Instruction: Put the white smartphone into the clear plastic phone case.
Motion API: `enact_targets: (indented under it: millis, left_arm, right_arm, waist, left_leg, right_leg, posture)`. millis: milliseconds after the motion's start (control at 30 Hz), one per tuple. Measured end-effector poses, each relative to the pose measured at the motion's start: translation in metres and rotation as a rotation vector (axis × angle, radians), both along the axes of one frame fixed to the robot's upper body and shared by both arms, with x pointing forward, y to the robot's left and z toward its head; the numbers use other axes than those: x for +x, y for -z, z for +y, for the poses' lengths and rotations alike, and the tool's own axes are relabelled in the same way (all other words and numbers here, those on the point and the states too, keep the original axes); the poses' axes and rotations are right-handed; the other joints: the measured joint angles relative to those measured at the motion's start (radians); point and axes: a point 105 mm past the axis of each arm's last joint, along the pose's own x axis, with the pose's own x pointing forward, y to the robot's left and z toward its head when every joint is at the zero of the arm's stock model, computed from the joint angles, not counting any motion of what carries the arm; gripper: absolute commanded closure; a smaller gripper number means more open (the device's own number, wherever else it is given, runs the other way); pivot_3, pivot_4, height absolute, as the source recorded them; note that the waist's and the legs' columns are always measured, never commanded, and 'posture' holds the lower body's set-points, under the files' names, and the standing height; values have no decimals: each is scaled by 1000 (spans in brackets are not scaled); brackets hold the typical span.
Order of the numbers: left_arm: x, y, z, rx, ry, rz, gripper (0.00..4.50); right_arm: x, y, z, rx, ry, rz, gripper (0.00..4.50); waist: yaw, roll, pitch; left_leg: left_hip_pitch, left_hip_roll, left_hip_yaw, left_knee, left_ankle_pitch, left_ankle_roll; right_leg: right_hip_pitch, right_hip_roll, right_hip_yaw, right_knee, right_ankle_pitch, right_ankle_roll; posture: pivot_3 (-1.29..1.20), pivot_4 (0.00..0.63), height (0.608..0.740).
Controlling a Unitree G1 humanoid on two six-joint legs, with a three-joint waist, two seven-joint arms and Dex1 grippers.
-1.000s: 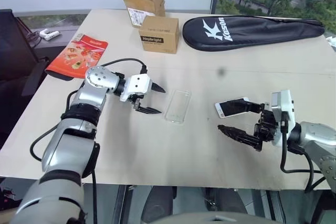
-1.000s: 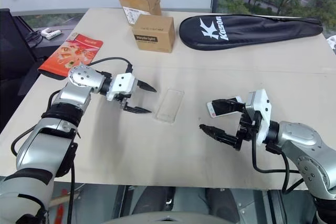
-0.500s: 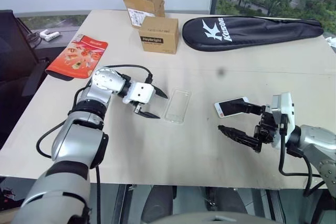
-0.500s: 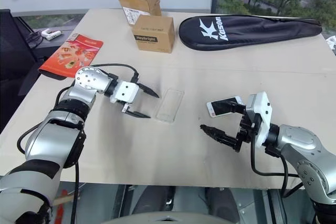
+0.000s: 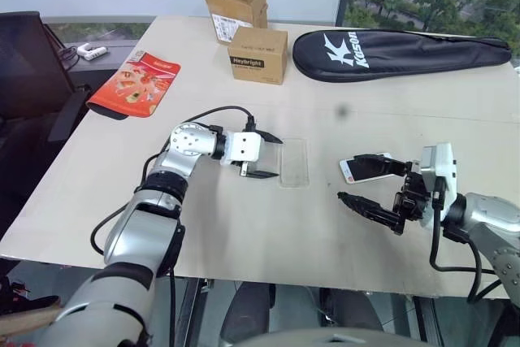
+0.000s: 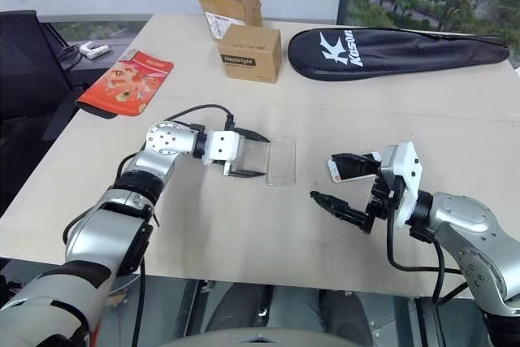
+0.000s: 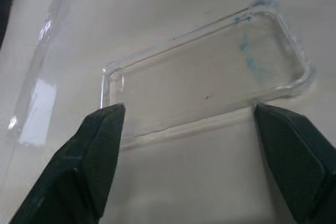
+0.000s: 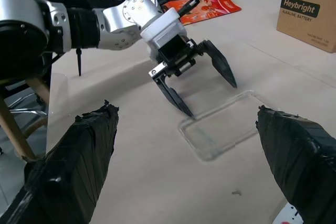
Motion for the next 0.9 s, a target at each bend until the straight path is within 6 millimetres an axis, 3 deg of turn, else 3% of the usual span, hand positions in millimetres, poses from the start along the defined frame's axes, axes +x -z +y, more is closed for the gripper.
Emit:
enact_targets:
  millis: [167,400,767,867,900]
  left_arm:
    - [-7,6,-20,-67,-19,43,412]
    - [-20,11,-29,-45,8,118,412]
    - [-11,9,-44,53,37,165,412]
    - [-10,10,-47,79,46,190,1276]
    - [-10,11,-48,83,46,205,1756]
  right_arm:
    - [1,-1,1,1,1,-9,0]
    - [2,-1,1,8,1,-10,0]
    - [2,-1,2,12,3,-8,0]
    - [2,0,2,12,4,-7,0]
    - [2,-1,2,13,5,-8,0]
  waist:
    - [-4,0,0]
    - [-25,0,0]
    - [-17,0,0]
    - [-17,1,-1]
    - [-17,2,-2]
  left_leg:
    - [0,0,0,0,0,0]
    - [0,0,0,0,0,0]
    - [1,0,0,0,0,0]
    - [1,0,-1,0,0,0]
    - [2,0,-1,0,0,0]
  right_leg:
    - [0,0,0,0,0,0]
    - [0,1,0,0,0,0]
    - [1,0,0,0,0,0]
    - [1,0,0,0,0,0]
    - [2,0,0,0,0,0]
  posture:
    - [0,150,740]
    - [0,150,740]
    - [0,150,740]
    - [0,150,740]
    - [0,150,740]
